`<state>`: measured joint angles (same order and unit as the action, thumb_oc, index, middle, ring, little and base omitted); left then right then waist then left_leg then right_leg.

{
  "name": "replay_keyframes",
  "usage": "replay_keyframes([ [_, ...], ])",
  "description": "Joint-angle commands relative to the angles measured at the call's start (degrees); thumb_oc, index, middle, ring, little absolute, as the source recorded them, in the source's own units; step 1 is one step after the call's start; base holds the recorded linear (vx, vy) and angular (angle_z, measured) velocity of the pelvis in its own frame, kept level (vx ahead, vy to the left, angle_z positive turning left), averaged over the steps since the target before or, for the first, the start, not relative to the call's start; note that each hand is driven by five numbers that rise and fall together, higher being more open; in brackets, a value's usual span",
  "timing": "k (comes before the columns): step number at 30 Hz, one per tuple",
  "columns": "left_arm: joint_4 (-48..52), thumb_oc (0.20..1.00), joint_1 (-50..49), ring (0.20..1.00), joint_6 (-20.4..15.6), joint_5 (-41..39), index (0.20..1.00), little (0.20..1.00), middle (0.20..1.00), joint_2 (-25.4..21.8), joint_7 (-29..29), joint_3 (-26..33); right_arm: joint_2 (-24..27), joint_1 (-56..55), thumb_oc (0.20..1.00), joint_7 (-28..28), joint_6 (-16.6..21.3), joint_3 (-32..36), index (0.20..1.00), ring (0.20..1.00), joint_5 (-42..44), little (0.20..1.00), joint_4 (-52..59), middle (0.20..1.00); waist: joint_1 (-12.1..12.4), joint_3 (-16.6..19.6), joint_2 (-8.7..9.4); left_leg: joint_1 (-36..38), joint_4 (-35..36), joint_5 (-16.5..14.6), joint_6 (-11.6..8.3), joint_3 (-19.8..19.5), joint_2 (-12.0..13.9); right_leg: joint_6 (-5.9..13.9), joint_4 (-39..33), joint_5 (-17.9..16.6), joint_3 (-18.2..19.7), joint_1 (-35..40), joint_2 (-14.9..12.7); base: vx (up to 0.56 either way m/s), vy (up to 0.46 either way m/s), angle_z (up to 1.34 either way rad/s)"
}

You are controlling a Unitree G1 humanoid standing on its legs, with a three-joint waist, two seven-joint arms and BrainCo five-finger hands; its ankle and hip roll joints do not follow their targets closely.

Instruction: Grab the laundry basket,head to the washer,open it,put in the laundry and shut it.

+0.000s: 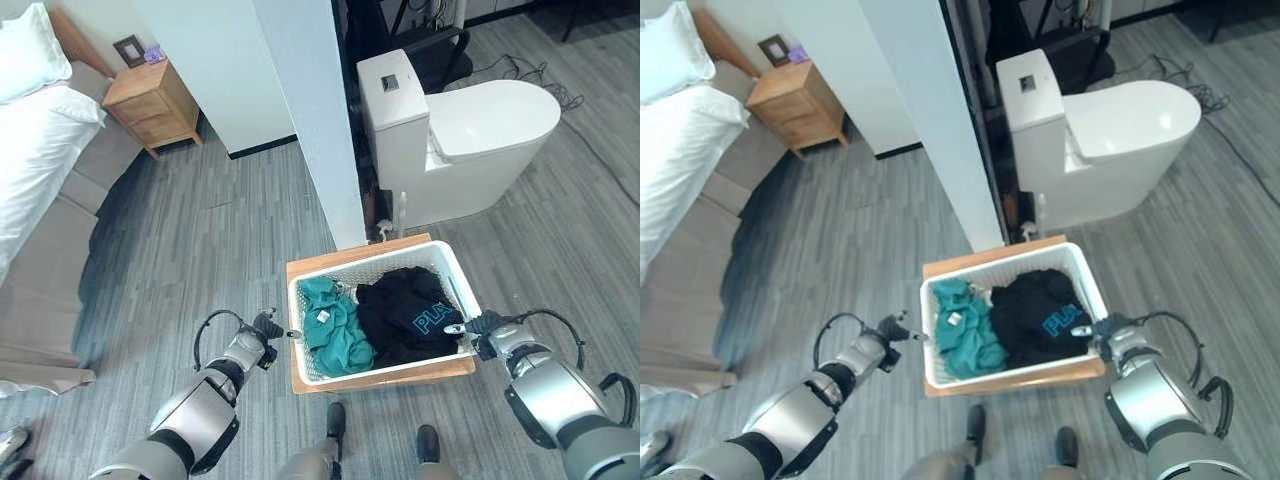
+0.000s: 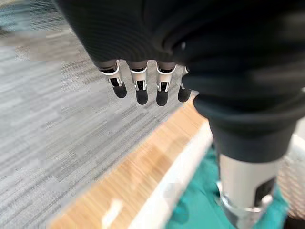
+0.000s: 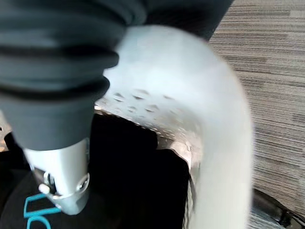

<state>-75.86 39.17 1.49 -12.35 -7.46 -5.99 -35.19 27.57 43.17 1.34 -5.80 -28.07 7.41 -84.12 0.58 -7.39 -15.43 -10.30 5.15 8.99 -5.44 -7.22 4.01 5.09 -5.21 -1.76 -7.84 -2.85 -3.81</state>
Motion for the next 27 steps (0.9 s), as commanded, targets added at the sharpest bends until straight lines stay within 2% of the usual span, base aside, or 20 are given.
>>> replay_keyframes([
  [1,-6.0,1.0,9.6,1.0,-1.2,2.5,1.0,1.0,1.0,0.3,-1.0,-0.3,-0.1,5.5,1.0,-1.5,3.2,-1.7,1.0,1.0,-1.5,1.0,0.8,1.0,0.6,-4.0,4.88,3.4,-0.2,-3.6,0.86,-1.6,-1.3,3.66,0.2,-1.8,0.0,-2.2,-6.1,0.0,0.0,0.0],
  [10,-6.8,1.0,8.2,1.0,-1.0,2.0,1.0,1.0,1.0,-1.0,-2.5,1.2,-1.2,6.8,1.0,-4.7,4.2,-2.7,1.0,1.0,-4.2,1.0,9.4,1.0,-0.7,-5.4,6.89,3.3,-0.2,-4.2,1.27,0.0,-0.8,3.78,0.2,-2.4,1.5,-3.6,-5.6,0.0,0.007,-0.06],
  [23,-6.9,1.0,7.5,1.0,-1.2,0.3,1.0,1.0,1.0,-3.2,-4.2,4.0,-1.7,5.9,1.0,-5.8,4.1,-2.3,1.0,1.0,-4.7,1.0,14.1,1.0,-0.1,-6.0,10.51,2.7,-0.2,-4.5,1.48,-0.2,0.1,3.6,0.2,-2.6,1.6,-4.4,-4.6,0.0,0.0,0.0],
  [27,-7.0,1.0,7.4,1.0,-1.2,-0.3,1.0,1.0,1.0,-3.6,-4.5,4.2,-1.8,5.4,1.0,-6.1,3.8,-1.7,1.0,1.0,-4.5,1.0,15.6,1.0,0.1,-6.7,12.25,1.7,-0.2,-4.4,1.5,-0.4,0.4,3.52,0.2,-2.8,1.7,-5.4,-4.1,0.0,0.0,0.0],
])
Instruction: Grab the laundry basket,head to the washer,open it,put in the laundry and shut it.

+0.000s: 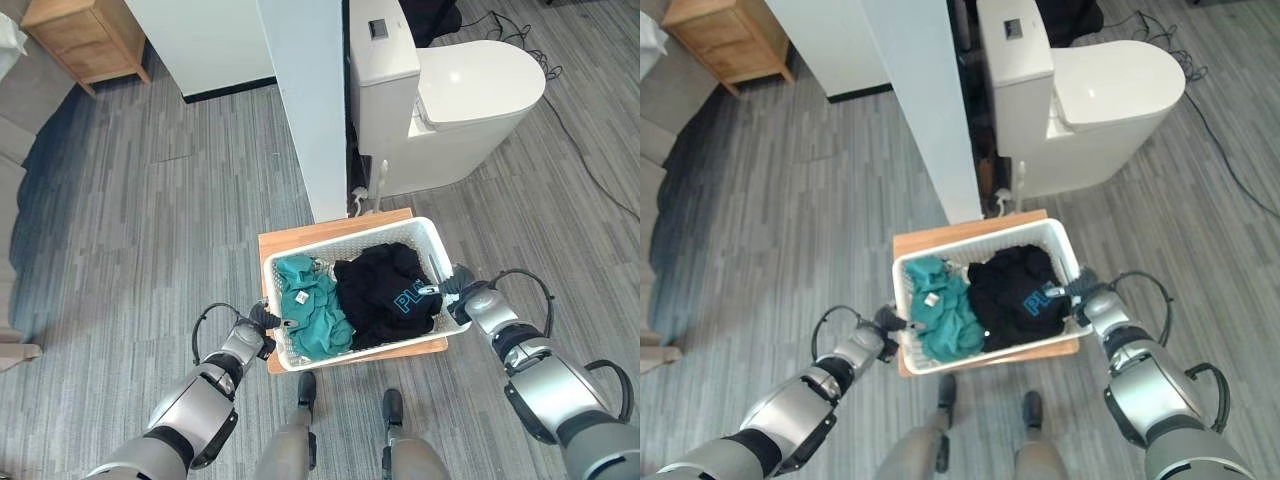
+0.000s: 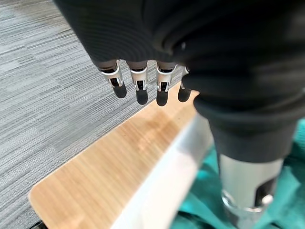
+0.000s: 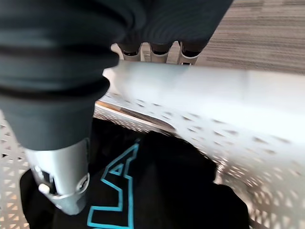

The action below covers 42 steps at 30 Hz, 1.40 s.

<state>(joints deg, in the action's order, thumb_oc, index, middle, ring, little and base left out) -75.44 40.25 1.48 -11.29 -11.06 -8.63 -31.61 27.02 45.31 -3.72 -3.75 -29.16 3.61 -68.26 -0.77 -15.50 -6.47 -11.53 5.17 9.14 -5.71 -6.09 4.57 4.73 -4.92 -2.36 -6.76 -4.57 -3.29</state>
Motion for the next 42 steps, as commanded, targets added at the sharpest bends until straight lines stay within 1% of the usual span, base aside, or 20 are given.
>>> replay_keyframes([
  [1,-7.6,1.0,6.7,1.0,-1.1,-1.1,1.0,1.0,1.0,-0.2,-2.0,0.4,-1.4,3.6,1.0,-0.9,1.7,-1.0,1.0,1.0,-0.6,1.0,-0.5,1.0,1.5,1.2,3.48,2.7,-0.2,-4.4,1.77,-1.6,-0.2,3.9,-0.1,-2.3,0.6,-4.0,-4.6,0.0,0.0,0.0],
  [5,-8.1,1.0,7.9,1.0,-0.8,-1.0,1.0,1.0,1.0,-0.4,-2.1,-0.1,-2.1,4.6,1.0,-0.5,1.7,-2.0,1.0,1.0,-0.1,1.0,-2.5,1.0,1.7,0.9,3.96,1.9,-0.2,-4.2,1.76,-1.8,-0.1,3.98,-0.1,-2.7,0.6,-4.8,-4.6,0.0,0.0,0.0],
  [7,-8.1,1.0,9.8,1.0,-0.9,-1.4,1.0,1.0,1.0,-1.0,-2.3,-0.5,-3.4,6.7,1.0,0.3,1.6,-3.4,1.0,1.0,0.9,1.0,-6.2,1.0,2.1,0.1,4.61,1.1,-0.2,-4.1,1.94,-1.9,-0.2,4.05,-0.1,-3.3,1.2,-6.1,-4.4,-0.01,0.0,-0.02],
  [14,-8.1,1.0,12.5,1.0,-0.5,-1.6,1.0,1.0,1.0,-0.9,-2.6,-1.3,-4.6,9.5,1.0,0.5,1.3,-4.3,1.0,1.0,2.4,1.0,-10.8,1.0,2.6,-0.9,4.9,-0.4,-0.2,-3.8,2.21,-2.0,-0.3,4.11,-0.1,-3.8,1.8,-7.9,-4.5,0.0,0.001,-0.02],
  [24,-7.5,1.0,14.7,1.0,-0.7,-2.7,1.0,1.0,1.0,-1.7,-3.8,-0.8,-4.9,11.2,1.0,-1.6,1.8,-4.2,1.0,1.0,2.8,1.0,-8.7,1.0,2.3,-2.2,5.28,-1.6,-0.2,-3.8,2.64,-1.5,-0.7,4.35,-0.1,-4.4,3.2,-9.7,-4.6,0.01,0.018,-0.05],
  [28,-7.4,1.0,14.9,1.0,-1.1,-3.7,1.0,1.0,1.0,-1.6,-4.4,-0.2,-5.3,11.0,1.0,-2.2,2.3,-3.0,1.0,1.0,4.4,1.0,-7.7,1.0,2.2,-2.4,5.03,-1.8,-0.2,-3.9,2.69,-1.4,-0.7,4.42,-0.1,-4.3,3.4,-10.0,-4.8,0.0,0.023,-0.03],
  [31,-7.0,1.0,14.4,1.0,-1.5,-5.1,1.0,1.0,1.0,-1.3,-4.9,0.6,-5.9,10.0,1.0,-2.9,2.8,-1.7,1.0,1.0,6.1,1.0,-6.4,1.0,2.0,-2.2,4.84,-1.3,-0.2,-4.1,2.74,-1.3,-0.7,4.36,-0.1,-4.0,3.4,-9.6,-4.7,0.01,0.007,-0.01],
  [33,-6.3,1.0,13.7,1.0,-2.1,-8.0,1.0,1.0,1.0,-0.8,-5.5,1.9,-7.0,8.8,1.0,-3.8,3.3,0.2,1.0,1.0,8.8,1.0,-5.3,1.0,1.9,-1.8,4.76,-0.5,-0.2,-4.5,2.74,-1.1,-0.7,4.21,-0.1,-3.6,3.4,-8.9,-4.6,0.02,0.005,0.0],
  [35,-5.5,1.0,13.3,1.0,-2.3,-8.9,1.0,1.0,1.0,-0.6,-6.1,2.7,-7.5,8.2,1.0,-4.1,3.4,1.4,1.0,1.0,10.6,1.0,-4.5,1.0,1.9,-1.8,4.76,-0.1,-0.2,-4.7,2.71,-1.0,-0.7,4.18,-0.1,-3.5,3.5,-8.6,-4.6,0.0,0.0,0.0],
  [40,-4.8,1.0,12.9,1.0,-3.1,-12.1,1.0,1.0,1.0,0.4,-7.2,4.3,-7.8,7.1,1.0,-4.1,3.7,1.7,1.0,1.0,11.5,1.0,-3.4,1.0,2.0,-1.8,4.74,-0.3,-0.5,-4.7,2.65,-0.9,-0.6,4.14,-0.1,-3.5,3.0,-8.5,-4.8,-0.02,-0.007,-0.04],
  [41,-4.6,0.815,12.8,0.815,-3.5,-13.3,0.815,0.815,0.815,0.6,-7.6,4.7,-7.9,6.9,1.0,-4.4,3.8,1.8,1.0,1.0,11.6,1.0,-3.1,1.0,2.1,-1.8,4.74,-0.4,-0.6,-4.8,2.66,-0.8,-0.6,4.11,-0.1,-3.5,3.0,-8.5,-4.8,0.0,0.0,0.0],
  [42,-4.2,0.382,12.6,0.382,-4.0,-15.2,0.382,0.382,0.382,1.2,-7.9,5.2,-8.1,6.8,1.0,-4.6,3.9,2.0,1.0,1.0,11.9,1.0,-2.6,1.0,2.1,-1.9,4.68,-0.5,-0.6,-4.7,2.67,-0.8,-0.6,4.1,-0.1,-3.6,2.9,-8.6,-4.9,0.0,0.0,0.0],
])
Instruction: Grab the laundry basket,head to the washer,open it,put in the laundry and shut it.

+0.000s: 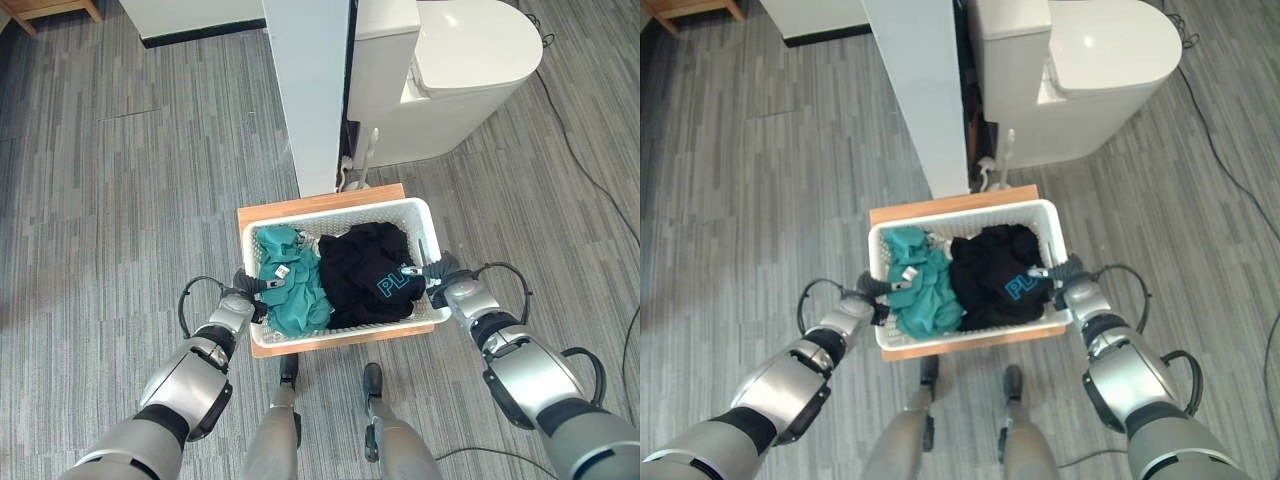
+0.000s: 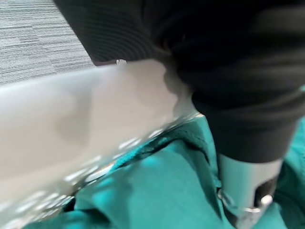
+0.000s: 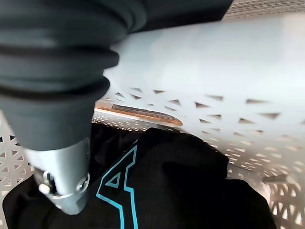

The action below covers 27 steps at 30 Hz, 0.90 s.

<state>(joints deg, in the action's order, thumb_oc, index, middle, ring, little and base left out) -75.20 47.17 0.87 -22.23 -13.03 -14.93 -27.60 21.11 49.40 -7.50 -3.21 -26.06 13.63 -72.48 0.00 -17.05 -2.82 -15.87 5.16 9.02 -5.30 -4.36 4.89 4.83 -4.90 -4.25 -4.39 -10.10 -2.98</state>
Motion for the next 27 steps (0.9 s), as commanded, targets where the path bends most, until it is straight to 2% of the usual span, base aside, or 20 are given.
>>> replay_keyframes([
  [1,-3.7,0.2,5.3,0.2,-3.6,-5.0,0.2,0.2,0.2,3.8,-1.3,1.3,-2.3,2.4,0.438,-0.9,3.6,-0.9,0.438,0.438,2.3,0.438,2.2,0.438,1.3,-0.4,1.05,3.8,-0.7,-4.7,2.28,-2.5,-0.9,4.0,-0.1,-1.7,0.6,-3.1,-5.2,0.0,0.0,0.0],
  [2,-3.7,0.2,4.9,0.2,-3.7,-5.7,0.2,0.2,0.2,4.3,-1.1,1.5,-2.5,2.2,0.2,-1.1,4.0,-0.5,0.2,0.2,3.1,0.2,2.8,0.2,1.3,-0.4,1.05,3.8,-0.7,-4.7,2.3,-2.4,-1.0,4.02,-0.1,-1.7,0.7,-3.1,-5.2,0.0,0.0,0.0],
  [9,-1.6,0.2,2.5,0.2,-4.3,-7.0,0.2,0.2,0.2,8.3,-0.3,-0.2,-3.8,0.4,0.2,-1.4,5.4,1.7,0.2,0.2,7.7,0.2,2.8,0.2,1.1,-0.4,1.09,4.0,-0.8,-5.0,2.5,-2.5,-1.2,4.13,-0.1,-1.7,1.1,-3.0,-5.4,0.0,0.0,0.0],
  [19,4.8,0.2,-1.4,0.2,-6.1,-11.4,0.2,0.2,0.2,10.7,-0.1,-0.5,-5.8,-7.2,0.2,-0.6,7.5,6.9,0.2,0.2,17.1,0.2,5.1,0.2,1.3,1.2,1.13,5.9,-0.8,-5.9,2.66,-2.7,-1.6,4.11,-0.1,-1.0,0.3,-0.5,-5.9,0.0,-0.002,0.02],
  [21,14.7,0.2,-3.9,0.2,-8.0,-16.6,0.2,0.2,0.2,10.1,-0.4,-0.3,-6.3,-11.6,0.2,-1.4,9.4,9.6,0.2,0.2,20.9,0.2,11.9,0.2,1.3,1.5,0.96,6.3,-0.7,-6.0,2.68,-2.8,-1.7,4.14,-0.1,-0.9,-0.1,0.1,-6.1,-0.01,-0.004,0.14],
  [22,14.9,0.2,-4.1,0.2,-8.0,-16.6,0.2,0.2,0.2,10.0,-0.5,-0.5,-6.4,-11.8,0.2,-1.5,9.4,9.6,0.2,0.2,20.8,0.2,12.1,0.2,1.3,1.6,0.99,6.3,-0.7,-6.0,2.68,-2.9,-1.7,4.14,-0.1,-0.9,-0.1,0.2,-6.1,-0.02,-0.016,0.09],
  [23,30.5,0.2,-10.2,0.2,-8.6,-18.9,0.2,0.2,0.2,7.1,0.0,-1.6,-7.0,-19.2,0.2,-1.8,11.6,12.6,0.2,0.2,24.3,0.2,21.4,0.2,1.2,1.9,0.76,6.9,-0.6,-6.2,2.82,-3.4,-1.8,3.95,-0.1,-0.7,-0.7,1.0,-6.3,-0.01,-0.015,0.08],
  [24,30.8,0.2,-10.6,0.2,-8.5,-18.9,0.2,0.2,0.2,7.0,-0.1,-1.8,-7.0,-19.5,0.2,-1.9,11.6,12.7,0.2,0.2,24.2,0.2,21.6,0.2,1.2,2.0,0.8,6.9,-0.6,-6.2,2.82,-3.4,-1.8,3.95,-0.1,-0.7,-0.7,1.1,-6.3,-0.01,-0.026,0.09],
  [27,40.2,0.2,-17.4,0.2,-6.1,-17.2,0.2,0.2,0.2,3.9,1.6,-3.6,-7.0,-26.0,0.2,-1.9,10.8,14.1,0.2,0.2,23.5,0.2,26.7,0.2,1.4,2.5,0.7,7.9,-0.7,-6.4,2.85,-4.3,-1.8,3.28,-0.1,-0.1,-1.6,2.8,-6.1,0.0,-0.027,0.12],
])
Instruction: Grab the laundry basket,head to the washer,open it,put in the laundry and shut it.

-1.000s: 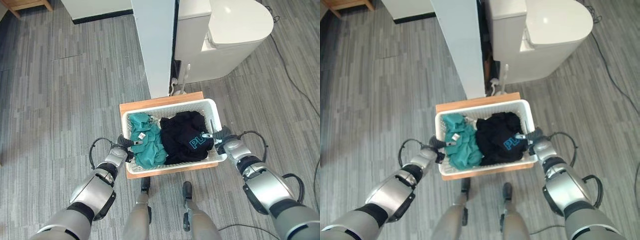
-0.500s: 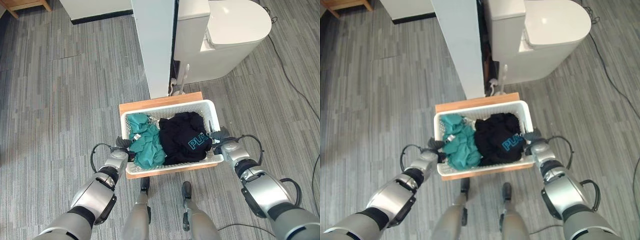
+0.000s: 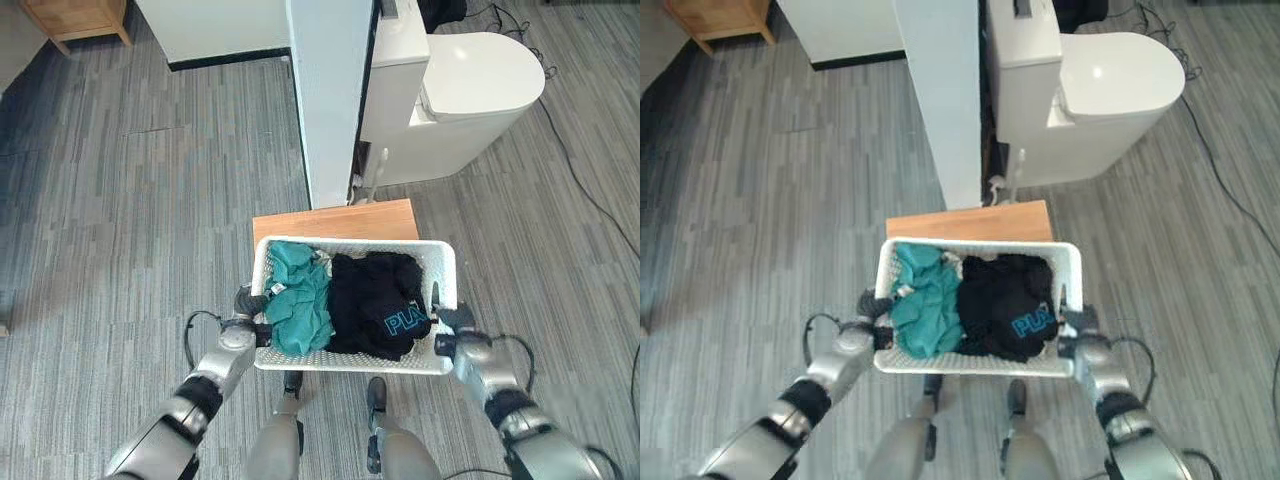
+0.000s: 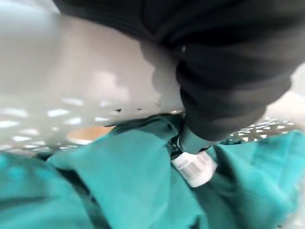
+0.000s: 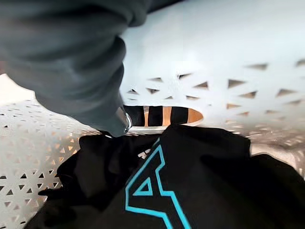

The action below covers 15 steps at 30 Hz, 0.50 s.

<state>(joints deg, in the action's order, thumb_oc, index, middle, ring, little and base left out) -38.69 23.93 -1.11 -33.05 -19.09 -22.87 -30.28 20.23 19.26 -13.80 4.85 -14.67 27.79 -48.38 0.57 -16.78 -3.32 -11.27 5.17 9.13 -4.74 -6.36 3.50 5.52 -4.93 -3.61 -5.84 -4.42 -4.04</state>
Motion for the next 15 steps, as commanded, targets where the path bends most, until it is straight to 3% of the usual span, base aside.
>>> replay_keyframes([
  [1,3.8,0.2,5.7,0.2,-4.1,-6.4,0.2,0.2,0.2,9.9,9.5,-1.0,-6.1,4.1,0.2,4.4,2.7,2.7,0.2,0.2,9.3,0.2,2.7,0.2,0.7,2.2,1.21,3.4,-0.7,-6.5,2.29,-2.3,-0.4,2.59,-0.1,-0.8,-0.2,-2.8,-5.0,-0.01,-0.026,0.18],
  [8,6.8,0.2,0.5,0.2,-0.5,-1.9,0.2,0.2,0.2,5.3,13.0,-2.4,-4.7,0.2,0.2,7.3,-0.9,0.7,0.2,0.2,6.8,0.2,3.5,0.2,1.5,2.9,2.06,4.6,-6.2,-9.3,2.66,-3.8,-0.4,1.11,6.8,3.3,-0.5,-2.5,-3.7,-0.02,-0.033,0.07],
  [9,5.6,0.2,1.1,0.2,0.6,2.2,0.2,0.2,0.2,4.0,14.5,-2.4,-3.7,0.6,0.2,8.5,-1.8,0.2,0.2,0.2,5.5,0.2,2.4,0.2,2.3,3.4,2.91,5.2,-10.5,-11.4,2.97,-4.6,-1.4,0.99,7.2,3.6,-0.4,-0.4,-3.7,0.05,-0.035,0.23],
  [10,5.6,0.2,1.1,0.2,0.6,2.3,0.2,0.2,0.2,4.0,14.5,-2.4,-3.7,0.6,0.2,8.5,-1.8,0.2,0.2,0.2,5.5,0.2,2.4,0.2,2.2,3.3,2.9,5.2,-10.8,-11.6,2.99,-4.7,-1.5,1.01,7.2,3.6,-0.5,-0.2,-3.7,0.05,0.026,0.23],
  [11,3.4,0.2,2.5,0.2,1.5,6.3,0.2,0.2,0.2,3.3,15.5,-2.1,-2.9,2.3,0.2,9.5,-2.3,-0.6,0.2,0.2,4.5,0.2,2.0,0.2,4.4,3.4,3.28,6.5,-18.1,-16.9,3.11,-11.1,-4.9,1.29,9.3,4.1,1.7,0.8,-3.6,0.01,0.053,0.18],
  [15,-2.4,0.2,5.0,0.2,2.1,10.8,0.2,0.2,0.2,4.6,17.2,-1.8,-1.6,3.8,0.2,11.1,-3.4,0.2,0.2,0.2,3.4,0.2,0.6,0.2,3.5,4.0,2.66,8.3,-17.9,-18.3,3.79,-11.1,-6.1,2.78,12.3,3.4,2.8,0.1,-4.3,-0.09,0.241,-0.34],
])
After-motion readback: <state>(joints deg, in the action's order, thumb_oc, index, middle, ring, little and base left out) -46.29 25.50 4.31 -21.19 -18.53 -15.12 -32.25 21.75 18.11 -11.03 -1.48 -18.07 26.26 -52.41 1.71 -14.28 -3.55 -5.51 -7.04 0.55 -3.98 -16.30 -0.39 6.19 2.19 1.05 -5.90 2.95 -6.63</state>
